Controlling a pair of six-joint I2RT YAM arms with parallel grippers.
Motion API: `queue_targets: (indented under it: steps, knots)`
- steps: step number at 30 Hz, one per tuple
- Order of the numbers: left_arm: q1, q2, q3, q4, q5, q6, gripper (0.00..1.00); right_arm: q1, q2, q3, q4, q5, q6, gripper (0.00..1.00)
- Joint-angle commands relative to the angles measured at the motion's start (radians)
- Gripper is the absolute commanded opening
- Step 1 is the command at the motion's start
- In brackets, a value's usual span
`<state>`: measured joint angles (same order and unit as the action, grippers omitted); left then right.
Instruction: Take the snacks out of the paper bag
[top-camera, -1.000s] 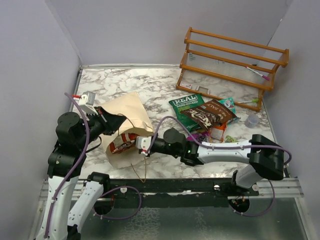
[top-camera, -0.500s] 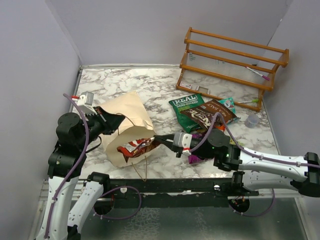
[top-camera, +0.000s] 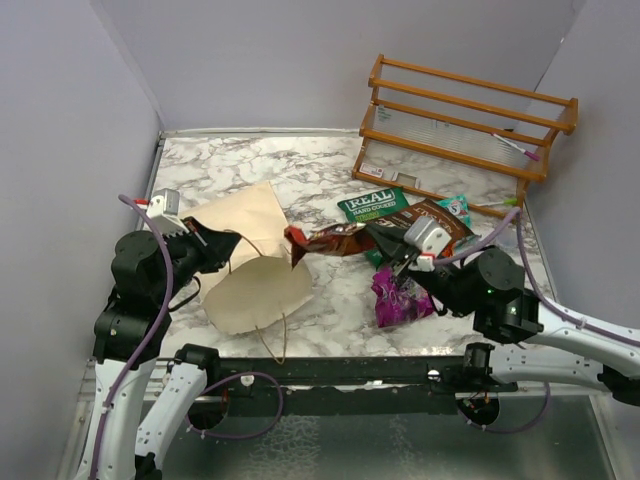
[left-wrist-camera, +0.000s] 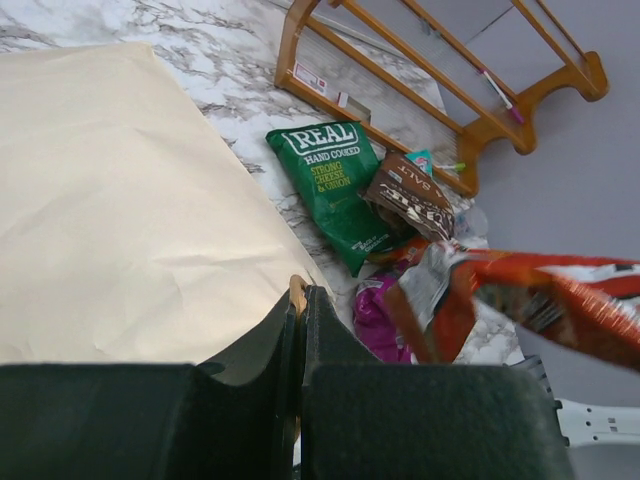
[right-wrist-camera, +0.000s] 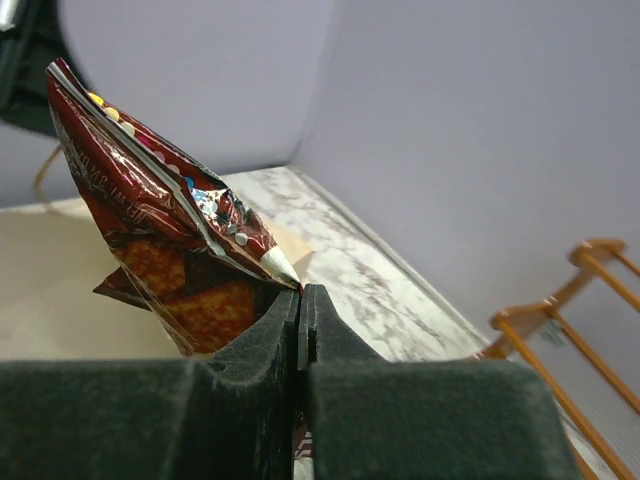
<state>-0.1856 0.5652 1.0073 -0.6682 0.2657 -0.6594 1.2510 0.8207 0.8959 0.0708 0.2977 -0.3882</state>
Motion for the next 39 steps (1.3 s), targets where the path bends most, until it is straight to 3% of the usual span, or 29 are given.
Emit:
queue_targets:
  steps: [1,5,9,15,17,20,22,24,26,29,33,39]
  knots:
    - [0.000,-0.010,0.007,-0.003,-0.026,-0.005,0.00,0.006,-0.008,0.085,0.017,0.351,0.006,0.01]
    - [0.000,-0.013,0.007,-0.003,-0.016,-0.007,0.00,0.002,0.009,0.062,0.243,0.641,-0.120,0.01]
    - [0.000,-0.011,0.002,-0.004,0.000,-0.008,0.00,-0.077,0.000,-0.015,0.396,0.627,-0.179,0.01]
    - [0.000,-0.013,0.016,-0.012,0.015,-0.010,0.00,-0.473,0.167,0.057,0.126,0.581,0.066,0.01]
    - [0.001,-0.013,0.027,-0.021,0.015,-0.006,0.00,-0.526,0.232,0.074,0.103,0.651,-0.008,0.01]
    - [0.000,-0.022,0.027,-0.022,0.015,-0.006,0.00,-0.541,0.320,0.030,0.201,0.754,-0.179,0.01]
    - [0.000,-0.022,0.026,-0.023,0.014,-0.001,0.00,-0.541,0.358,0.004,0.162,0.758,-0.154,0.01]
    - [0.000,-0.021,0.024,-0.022,0.011,0.002,0.00,-0.541,0.390,-0.003,-0.004,0.711,0.008,0.01]
    - [0.000,-0.020,0.019,-0.018,0.017,0.001,0.00,-0.541,0.427,0.012,-0.205,0.571,0.237,0.01]
    - [0.000,-0.017,0.015,-0.012,0.025,0.002,0.00,-0.541,0.471,-0.023,-0.287,0.324,0.432,0.01]
    - [0.000,-0.009,0.030,-0.024,0.029,0.014,0.00,-0.541,0.500,-0.098,-0.232,0.203,0.496,0.02]
    - [0.000,-0.004,0.033,-0.014,0.051,0.026,0.00,-0.541,0.456,-0.121,-0.208,0.180,0.523,0.23]
